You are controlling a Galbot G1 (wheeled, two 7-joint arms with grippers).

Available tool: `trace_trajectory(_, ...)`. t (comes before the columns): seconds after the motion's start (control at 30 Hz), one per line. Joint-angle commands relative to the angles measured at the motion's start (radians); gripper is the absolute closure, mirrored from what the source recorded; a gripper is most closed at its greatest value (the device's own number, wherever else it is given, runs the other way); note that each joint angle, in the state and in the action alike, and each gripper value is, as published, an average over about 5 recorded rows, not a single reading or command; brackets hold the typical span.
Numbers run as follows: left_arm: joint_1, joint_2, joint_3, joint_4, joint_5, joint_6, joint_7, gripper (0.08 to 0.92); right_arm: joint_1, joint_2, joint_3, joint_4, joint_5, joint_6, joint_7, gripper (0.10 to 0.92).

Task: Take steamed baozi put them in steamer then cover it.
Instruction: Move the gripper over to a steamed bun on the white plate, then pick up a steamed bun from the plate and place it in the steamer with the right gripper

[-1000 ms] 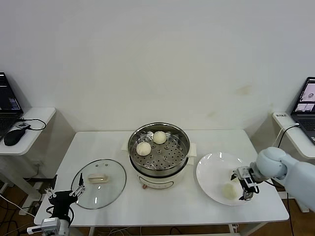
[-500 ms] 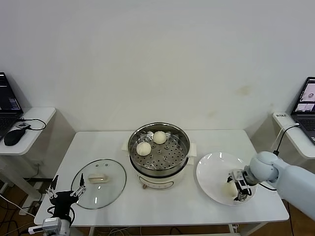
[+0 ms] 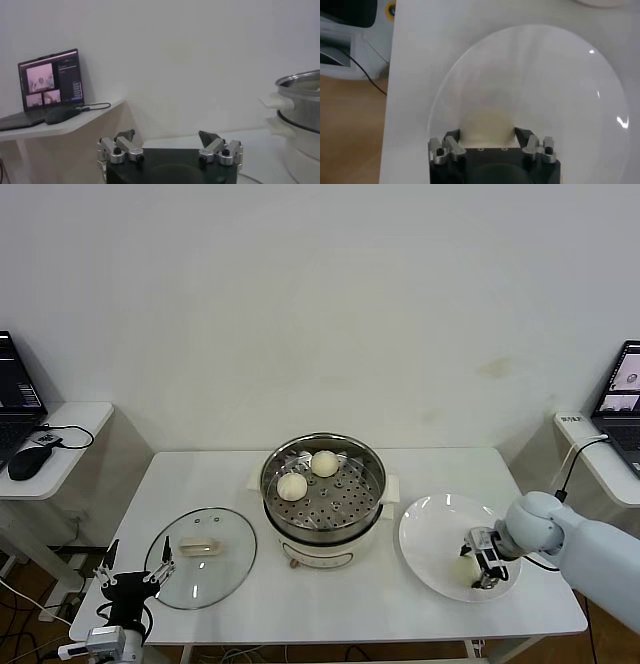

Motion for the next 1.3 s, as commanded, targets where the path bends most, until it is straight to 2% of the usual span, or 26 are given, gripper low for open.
trace_trajectory(0.03,0.000,-0.001,0.000,-0.002,0.001,0.000,-0.001,0.177,-0.004,0.000,0.005,0.003,-0.002,-0.003,0.000,0.382)
trace_trajectory(0.43,0.001,0.001,0.000,-0.006,0.001,0.000,-0.001,0.177,0.048,-0.046,0.010,0.053,0.031,-0.006,-0.016,0.455)
trace_trajectory(0.83,-0.006,0.009,0.004,-0.011,-0.002,0.002,0.000,0.177,0.533,-0.069,-0.133,0.122,0.272,-0.053,-0.051,0.448)
trace_trajectory(1.07,-0.010,0.015,0.004,-0.013,-0.006,0.002,0.001,0.177,0.803,0.032,-0.306,0.105,0.378,-0.087,-0.035,0.440)
trace_trajectory(1.3,-0.009,0.015,-0.003,-0.009,-0.007,0.002,0.001,0.177,0.937,0.245,-0.439,0.093,0.437,-0.114,0.015,0.440)
